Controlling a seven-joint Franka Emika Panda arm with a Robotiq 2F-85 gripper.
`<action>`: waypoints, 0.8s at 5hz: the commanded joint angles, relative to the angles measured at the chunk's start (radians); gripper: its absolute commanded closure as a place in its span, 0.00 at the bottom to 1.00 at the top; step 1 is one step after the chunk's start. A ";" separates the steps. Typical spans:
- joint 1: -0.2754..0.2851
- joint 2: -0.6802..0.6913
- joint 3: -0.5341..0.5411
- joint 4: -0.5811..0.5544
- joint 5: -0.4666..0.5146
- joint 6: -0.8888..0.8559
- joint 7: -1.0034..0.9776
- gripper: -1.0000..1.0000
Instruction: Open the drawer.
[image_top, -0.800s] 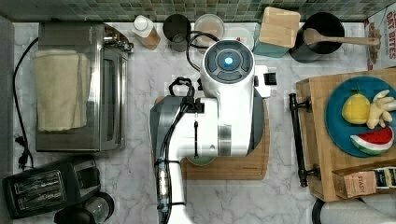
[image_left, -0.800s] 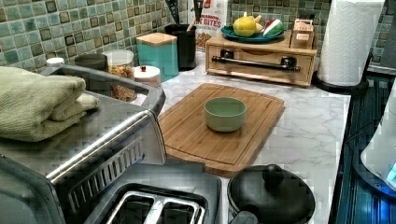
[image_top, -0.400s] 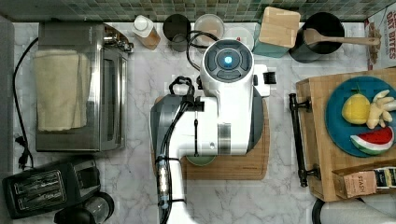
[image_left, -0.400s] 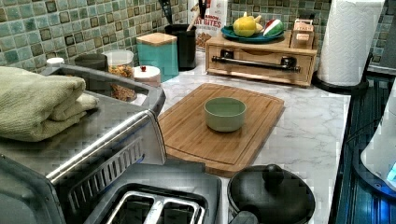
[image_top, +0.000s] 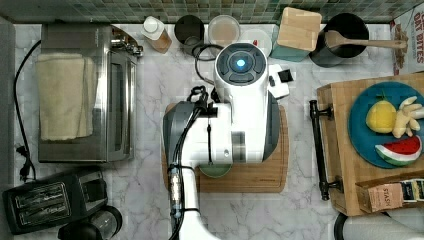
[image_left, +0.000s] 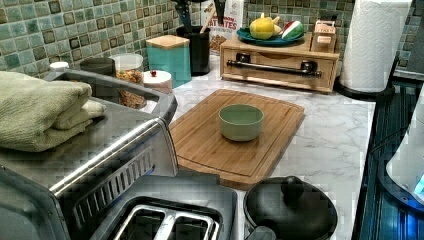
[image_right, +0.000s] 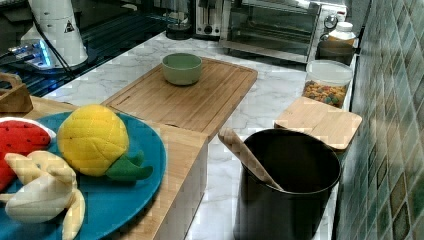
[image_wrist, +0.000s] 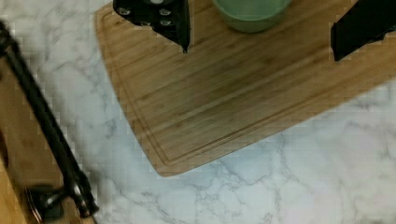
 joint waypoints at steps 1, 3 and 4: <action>-0.088 -0.158 -0.103 -0.227 -0.015 0.145 -0.544 0.00; -0.143 -0.150 -0.136 -0.322 -0.028 0.292 -0.739 0.00; -0.136 -0.161 -0.171 -0.408 -0.064 0.422 -0.759 0.00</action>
